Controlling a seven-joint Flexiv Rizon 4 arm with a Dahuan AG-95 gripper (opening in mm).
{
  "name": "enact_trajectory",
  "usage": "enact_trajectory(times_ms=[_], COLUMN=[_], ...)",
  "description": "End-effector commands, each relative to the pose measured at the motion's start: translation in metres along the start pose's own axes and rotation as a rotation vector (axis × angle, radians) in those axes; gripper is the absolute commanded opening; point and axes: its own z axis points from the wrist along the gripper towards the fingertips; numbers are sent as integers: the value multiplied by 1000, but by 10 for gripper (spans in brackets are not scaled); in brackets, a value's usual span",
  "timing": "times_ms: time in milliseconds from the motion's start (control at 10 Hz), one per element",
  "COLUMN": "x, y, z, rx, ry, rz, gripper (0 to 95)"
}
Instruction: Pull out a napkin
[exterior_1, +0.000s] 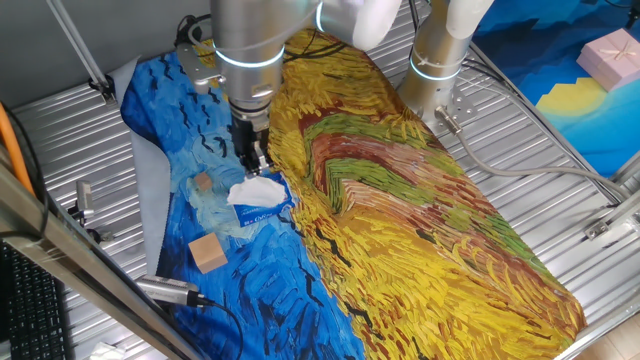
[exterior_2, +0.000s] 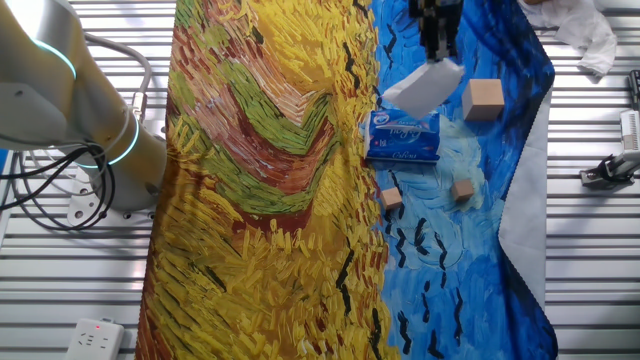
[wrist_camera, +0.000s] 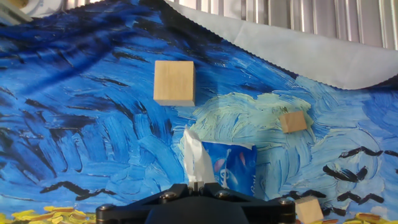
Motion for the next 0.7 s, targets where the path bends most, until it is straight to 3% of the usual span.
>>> enact_trajectory(times_ms=[100,700], x=[-11,-27], y=[9,22], z=[-2,1], rx=[0,1], ry=[19,32], rz=[11,28], gripper=[0,0])
